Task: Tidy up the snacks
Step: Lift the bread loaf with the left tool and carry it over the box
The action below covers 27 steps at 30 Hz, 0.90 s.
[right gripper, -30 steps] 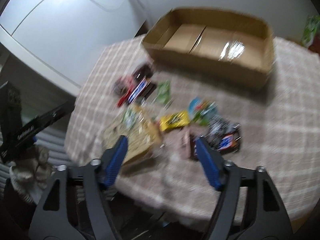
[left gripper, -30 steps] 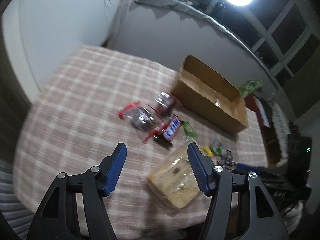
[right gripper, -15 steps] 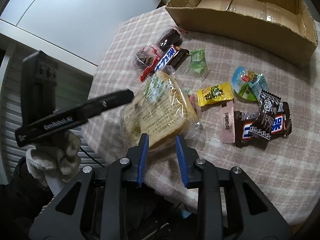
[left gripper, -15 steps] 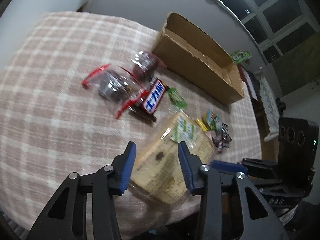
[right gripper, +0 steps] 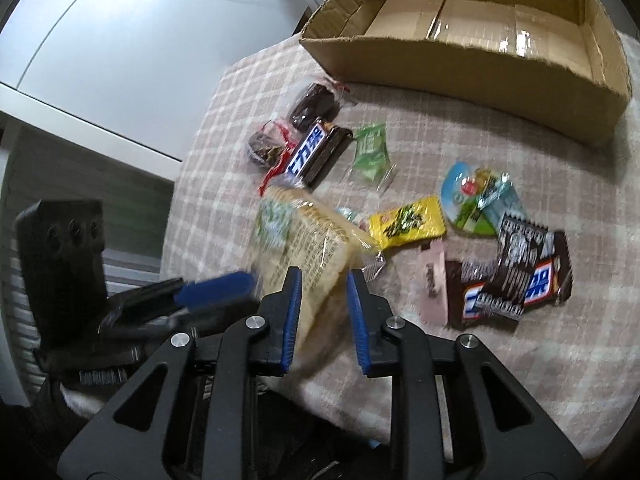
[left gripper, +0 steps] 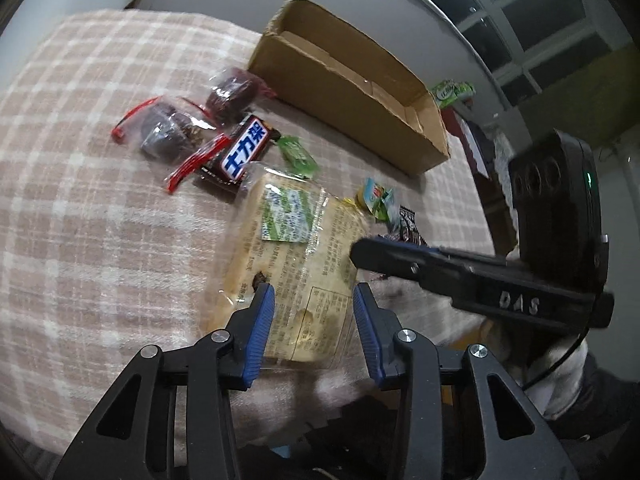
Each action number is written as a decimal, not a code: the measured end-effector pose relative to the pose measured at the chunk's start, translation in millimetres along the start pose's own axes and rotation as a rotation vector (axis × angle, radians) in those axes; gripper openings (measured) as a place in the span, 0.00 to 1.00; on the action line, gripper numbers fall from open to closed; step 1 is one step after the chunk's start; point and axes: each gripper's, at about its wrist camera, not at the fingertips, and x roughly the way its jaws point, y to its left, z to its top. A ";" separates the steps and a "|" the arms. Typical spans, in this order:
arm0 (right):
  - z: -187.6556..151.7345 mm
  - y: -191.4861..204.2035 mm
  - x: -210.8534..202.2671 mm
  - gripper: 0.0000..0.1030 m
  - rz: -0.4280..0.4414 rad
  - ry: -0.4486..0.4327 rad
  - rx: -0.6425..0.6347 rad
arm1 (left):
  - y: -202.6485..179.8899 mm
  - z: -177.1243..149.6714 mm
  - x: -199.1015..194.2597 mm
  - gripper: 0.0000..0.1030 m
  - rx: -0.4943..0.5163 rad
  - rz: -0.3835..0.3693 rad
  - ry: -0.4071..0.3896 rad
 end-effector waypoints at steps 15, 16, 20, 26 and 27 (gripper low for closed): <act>-17.9 -7.8 -0.4 0.53 0.068 0.058 0.098 | 18.8 4.5 8.6 0.46 0.067 0.056 0.048; -18.2 -7.5 1.0 0.53 0.075 0.062 0.101 | 19.9 3.7 8.7 0.46 0.059 0.050 0.050; -18.3 -4.4 4.9 0.50 0.079 0.074 0.090 | 17.1 -0.4 9.3 0.46 0.059 0.036 0.052; -15.7 1.6 4.4 0.39 0.069 0.078 0.061 | 8.6 0.4 9.2 0.45 0.064 0.066 0.037; -14.9 3.6 1.3 0.38 0.069 0.070 0.054 | 7.6 0.7 8.0 0.45 0.066 0.068 0.032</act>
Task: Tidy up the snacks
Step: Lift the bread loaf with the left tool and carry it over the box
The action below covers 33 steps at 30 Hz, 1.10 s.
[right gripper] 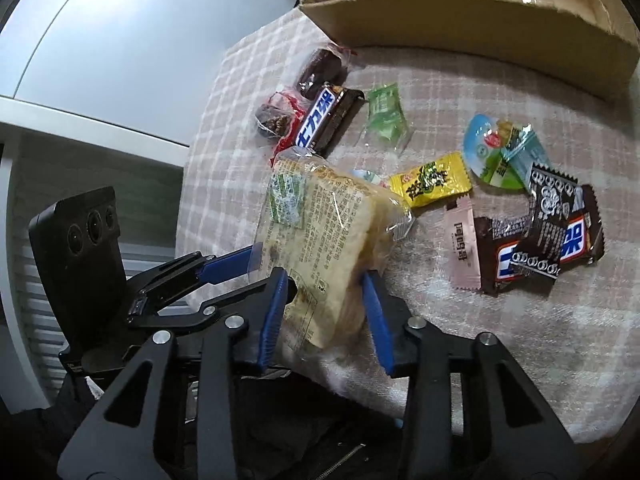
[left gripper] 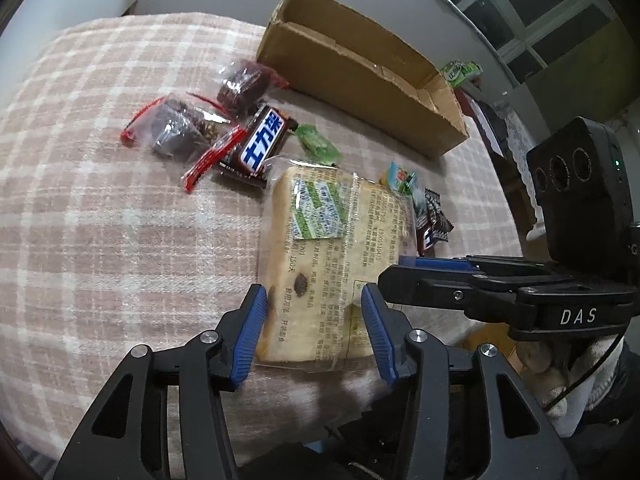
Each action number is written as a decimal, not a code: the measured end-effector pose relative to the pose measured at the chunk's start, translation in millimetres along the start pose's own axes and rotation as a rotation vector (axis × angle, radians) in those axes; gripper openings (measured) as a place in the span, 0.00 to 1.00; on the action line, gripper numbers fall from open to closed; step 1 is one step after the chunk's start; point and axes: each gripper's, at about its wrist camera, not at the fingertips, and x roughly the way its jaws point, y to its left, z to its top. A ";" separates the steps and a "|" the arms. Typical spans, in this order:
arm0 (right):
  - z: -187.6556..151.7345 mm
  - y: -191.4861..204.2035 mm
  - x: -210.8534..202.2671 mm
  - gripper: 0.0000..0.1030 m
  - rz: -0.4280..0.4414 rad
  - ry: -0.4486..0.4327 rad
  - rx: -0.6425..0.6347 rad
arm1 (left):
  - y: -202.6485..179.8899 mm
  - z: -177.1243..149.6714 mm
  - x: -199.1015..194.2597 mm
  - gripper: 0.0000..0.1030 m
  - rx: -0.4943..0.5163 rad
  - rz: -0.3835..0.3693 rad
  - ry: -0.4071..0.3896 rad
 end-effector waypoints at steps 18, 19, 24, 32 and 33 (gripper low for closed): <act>35.8 4.5 -73.5 0.38 0.068 -0.175 0.004 | -36.2 57.7 -38.7 0.45 0.088 -0.034 -0.147; 38.3 3.6 -78.4 0.38 0.067 -0.185 0.000 | -39.3 61.9 -38.1 0.45 0.093 -0.037 -0.154; 58.1 -2.1 -100.7 0.38 0.046 -0.230 -0.016 | -52.2 85.1 -33.5 0.45 0.115 -0.054 -0.182; 91.3 -19.1 -123.4 0.37 0.004 -0.285 -0.013 | -67.2 126.5 -16.0 0.45 0.169 -0.061 -0.189; 94.4 -20.5 -123.7 0.37 -0.001 -0.290 -0.011 | -68.4 130.2 -13.9 0.45 0.171 -0.063 -0.189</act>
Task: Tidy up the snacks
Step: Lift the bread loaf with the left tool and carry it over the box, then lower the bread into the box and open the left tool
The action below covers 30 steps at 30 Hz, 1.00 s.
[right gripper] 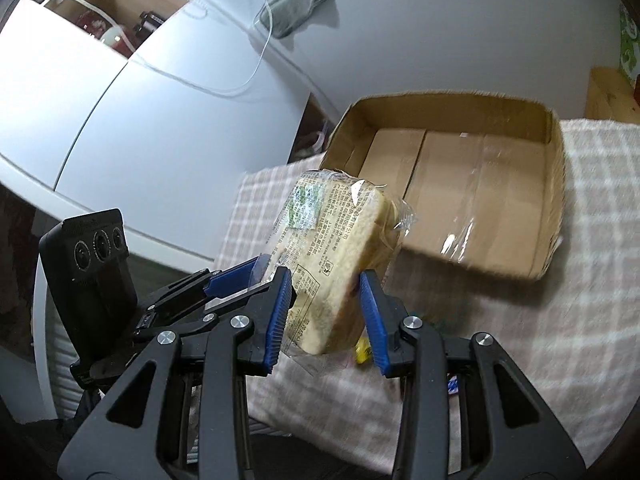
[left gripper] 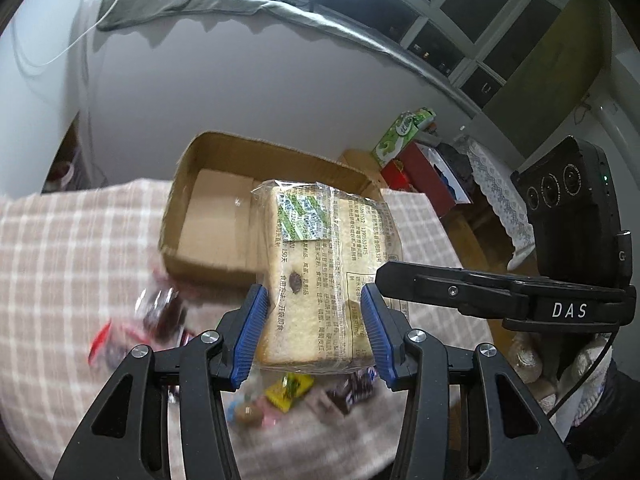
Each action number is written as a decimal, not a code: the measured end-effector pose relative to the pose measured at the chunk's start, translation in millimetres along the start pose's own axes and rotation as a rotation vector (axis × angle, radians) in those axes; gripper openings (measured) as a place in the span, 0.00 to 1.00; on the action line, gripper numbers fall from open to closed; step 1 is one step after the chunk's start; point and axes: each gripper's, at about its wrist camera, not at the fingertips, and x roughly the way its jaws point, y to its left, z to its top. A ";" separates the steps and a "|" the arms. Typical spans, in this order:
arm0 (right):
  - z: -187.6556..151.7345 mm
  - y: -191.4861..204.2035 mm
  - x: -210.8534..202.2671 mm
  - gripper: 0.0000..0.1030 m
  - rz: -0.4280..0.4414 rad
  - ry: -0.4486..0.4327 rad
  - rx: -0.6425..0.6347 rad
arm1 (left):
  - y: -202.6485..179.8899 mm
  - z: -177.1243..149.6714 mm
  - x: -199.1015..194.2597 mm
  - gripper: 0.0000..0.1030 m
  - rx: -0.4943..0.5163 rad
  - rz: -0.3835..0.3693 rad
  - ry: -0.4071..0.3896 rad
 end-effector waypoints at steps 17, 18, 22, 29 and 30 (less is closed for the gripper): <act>43.1 -21.9 15.2 0.37 -0.067 -0.019 0.007 | -0.4 50.1 52.8 0.43 0.017 0.010 0.027; 44.6 -23.3 16.8 0.37 -0.071 -0.019 0.008 | 0.1 51.4 55.9 0.43 0.017 0.015 0.029; 54.4 -32.7 25.7 0.37 -0.094 -0.009 0.006 | 4.5 55.1 65.0 0.42 0.014 0.032 0.038; 62.0 -40.2 43.2 0.36 -0.165 0.032 -0.024 | 5.6 56.7 79.9 0.42 0.038 0.083 0.083; 62.1 -41.0 44.7 0.36 -0.168 0.036 -0.021 | 3.9 55.9 78.9 0.42 0.046 0.088 0.083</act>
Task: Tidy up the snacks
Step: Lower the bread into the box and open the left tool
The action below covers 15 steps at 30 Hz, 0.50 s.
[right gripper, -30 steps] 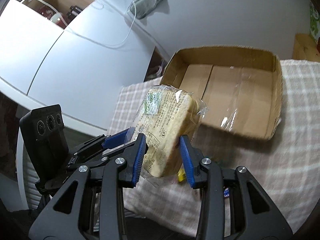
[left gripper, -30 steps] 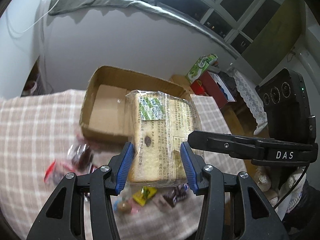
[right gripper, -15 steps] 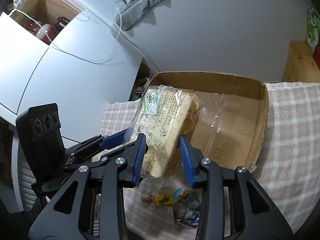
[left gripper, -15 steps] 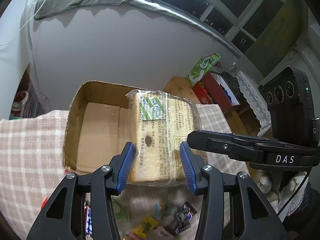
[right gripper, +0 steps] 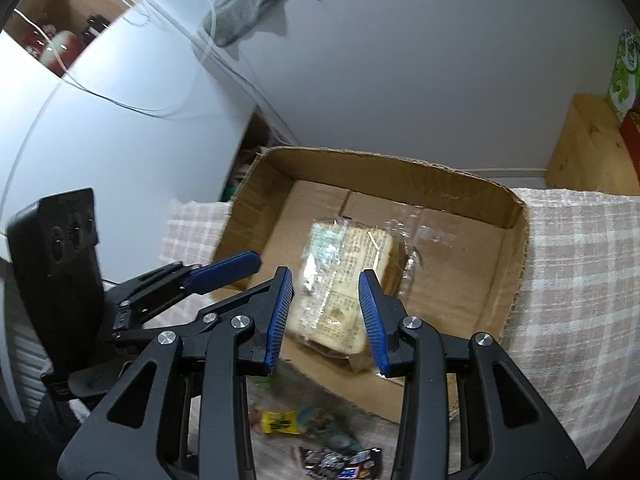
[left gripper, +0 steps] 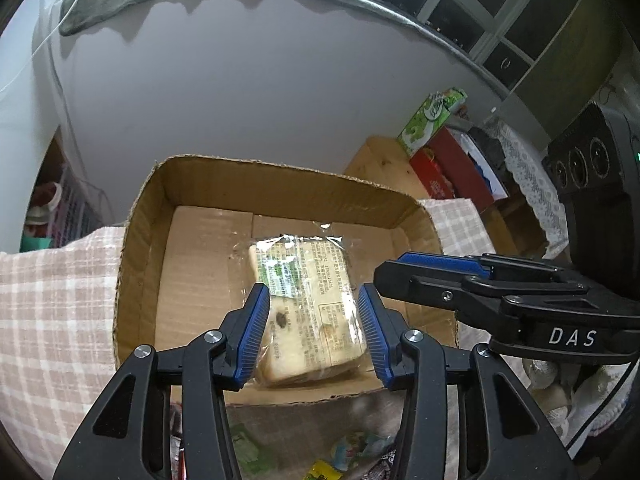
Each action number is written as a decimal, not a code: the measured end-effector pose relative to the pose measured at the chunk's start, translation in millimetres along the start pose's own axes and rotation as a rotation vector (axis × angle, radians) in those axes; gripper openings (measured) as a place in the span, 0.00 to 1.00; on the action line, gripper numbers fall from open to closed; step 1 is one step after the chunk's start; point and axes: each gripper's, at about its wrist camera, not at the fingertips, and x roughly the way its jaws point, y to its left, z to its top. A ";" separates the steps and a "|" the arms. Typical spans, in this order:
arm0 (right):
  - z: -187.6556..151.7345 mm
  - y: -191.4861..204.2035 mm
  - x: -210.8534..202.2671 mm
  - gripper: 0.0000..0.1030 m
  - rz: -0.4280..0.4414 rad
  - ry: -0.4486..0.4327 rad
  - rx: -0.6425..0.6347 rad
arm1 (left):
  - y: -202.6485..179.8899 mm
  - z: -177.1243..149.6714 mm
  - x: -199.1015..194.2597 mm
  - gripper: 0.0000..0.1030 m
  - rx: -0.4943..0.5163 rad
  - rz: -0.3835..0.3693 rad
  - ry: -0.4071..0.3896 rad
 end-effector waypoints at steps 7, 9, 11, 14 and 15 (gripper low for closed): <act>-3.4 0.6 -4.9 0.37 -0.015 -0.013 0.001 | -1.1 -0.1 -13.2 0.42 0.023 0.000 -0.014; -5.1 0.9 -9.5 0.37 -0.018 -0.020 0.001 | 0.7 0.3 -19.0 0.42 0.016 0.004 -0.026; -6.2 1.5 -13.0 0.37 -0.025 -0.026 0.000 | 3.5 -0.1 -25.1 0.42 0.011 0.004 -0.038; -11.0 2.0 -18.7 0.37 -0.027 -0.031 0.000 | 4.7 -2.6 -36.1 0.42 0.008 0.006 -0.057; -13.0 2.5 -20.6 0.37 -0.030 -0.031 -0.003 | 5.9 -4.9 -40.5 0.42 0.008 0.008 -0.062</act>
